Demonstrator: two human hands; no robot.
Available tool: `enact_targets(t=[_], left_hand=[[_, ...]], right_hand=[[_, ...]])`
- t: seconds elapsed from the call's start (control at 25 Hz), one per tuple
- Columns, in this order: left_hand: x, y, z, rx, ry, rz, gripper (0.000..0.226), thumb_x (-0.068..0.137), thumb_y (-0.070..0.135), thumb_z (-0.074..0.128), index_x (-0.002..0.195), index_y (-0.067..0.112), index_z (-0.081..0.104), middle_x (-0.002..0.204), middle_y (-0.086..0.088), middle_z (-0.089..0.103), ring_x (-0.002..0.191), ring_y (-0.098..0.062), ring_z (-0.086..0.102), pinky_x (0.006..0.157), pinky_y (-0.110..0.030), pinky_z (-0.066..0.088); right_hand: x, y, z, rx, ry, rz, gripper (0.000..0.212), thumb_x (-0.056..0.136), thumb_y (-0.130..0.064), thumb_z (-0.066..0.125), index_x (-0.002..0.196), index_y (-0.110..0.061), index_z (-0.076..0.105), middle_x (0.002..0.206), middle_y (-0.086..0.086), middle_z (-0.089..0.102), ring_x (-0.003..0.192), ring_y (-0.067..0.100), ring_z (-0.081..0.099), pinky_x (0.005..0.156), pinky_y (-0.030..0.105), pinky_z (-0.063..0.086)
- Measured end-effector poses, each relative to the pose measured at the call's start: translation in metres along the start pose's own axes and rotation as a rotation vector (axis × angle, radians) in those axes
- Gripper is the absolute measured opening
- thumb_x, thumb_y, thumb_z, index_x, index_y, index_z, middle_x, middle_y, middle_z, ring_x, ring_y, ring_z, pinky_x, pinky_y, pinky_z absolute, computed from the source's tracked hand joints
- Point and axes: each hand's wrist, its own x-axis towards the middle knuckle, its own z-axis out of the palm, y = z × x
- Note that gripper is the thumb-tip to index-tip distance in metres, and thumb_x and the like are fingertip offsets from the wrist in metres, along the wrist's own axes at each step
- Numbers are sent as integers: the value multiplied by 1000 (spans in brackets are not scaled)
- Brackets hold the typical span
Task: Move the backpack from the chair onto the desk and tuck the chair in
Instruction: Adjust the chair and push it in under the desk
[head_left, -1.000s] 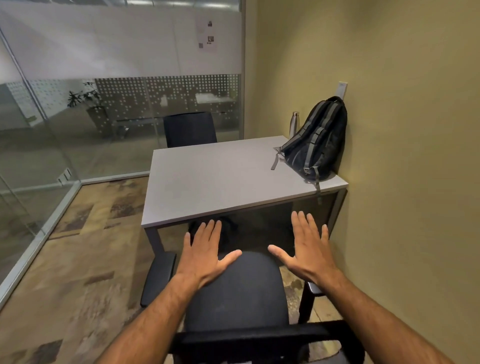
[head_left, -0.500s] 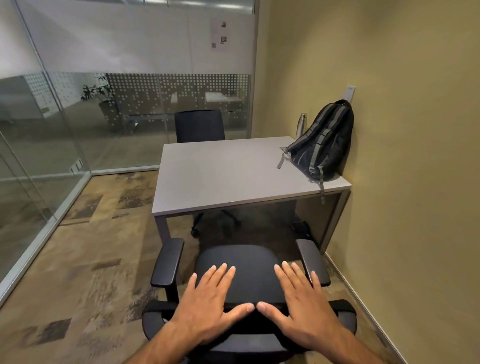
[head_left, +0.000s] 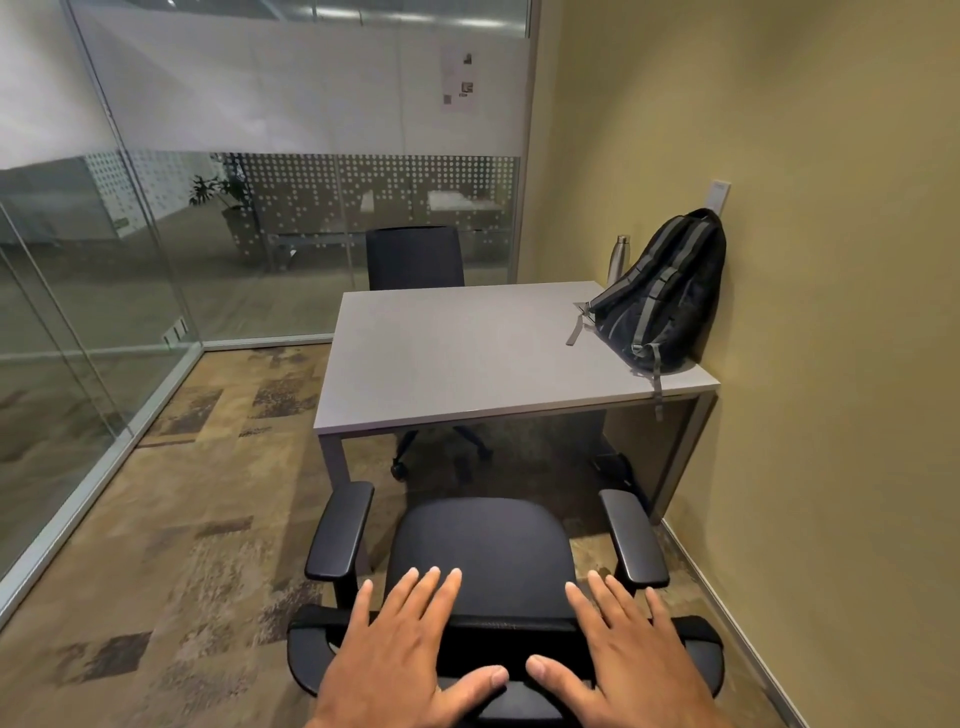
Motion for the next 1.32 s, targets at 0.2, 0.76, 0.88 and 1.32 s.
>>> enact_targets(t=[0.2,0.76,0.88,1.32], left_hand=[[16,13,-5,-48,-63,-20,128,52,108,4,160,40,-6,170,19,-4,156,-6,-10,126,-51,-6],[81,37,-5,-55,94,-67,122,65,102,8,162,28,1,172,11,-1,157,-8,-7,126,-48,-8],[104,43,-7,-53,139,-89,124,65,103,5,162,26,2,172,9,0,157,-9,-5,127,-48,-7],[186,41,-30,-48,172,-116,126,64,103,3,162,25,1,172,4,2,158,-12,-5,128,-50,-6]], right_hand=[[11,15,-8,-2,-44,-9,145,43,-107,-16,163,-27,0,173,-4,-3,158,14,-11,125,49,-12],[76,65,-30,18,121,-122,131,64,-103,-5,163,-19,10,173,-1,8,158,12,-3,126,43,-13],[99,78,-38,17,165,-153,128,67,-102,-4,163,-17,9,173,0,7,158,12,-4,123,40,-14],[189,102,-69,-2,249,-214,122,72,-101,2,163,-20,0,172,0,-5,156,12,-14,123,42,-18]])
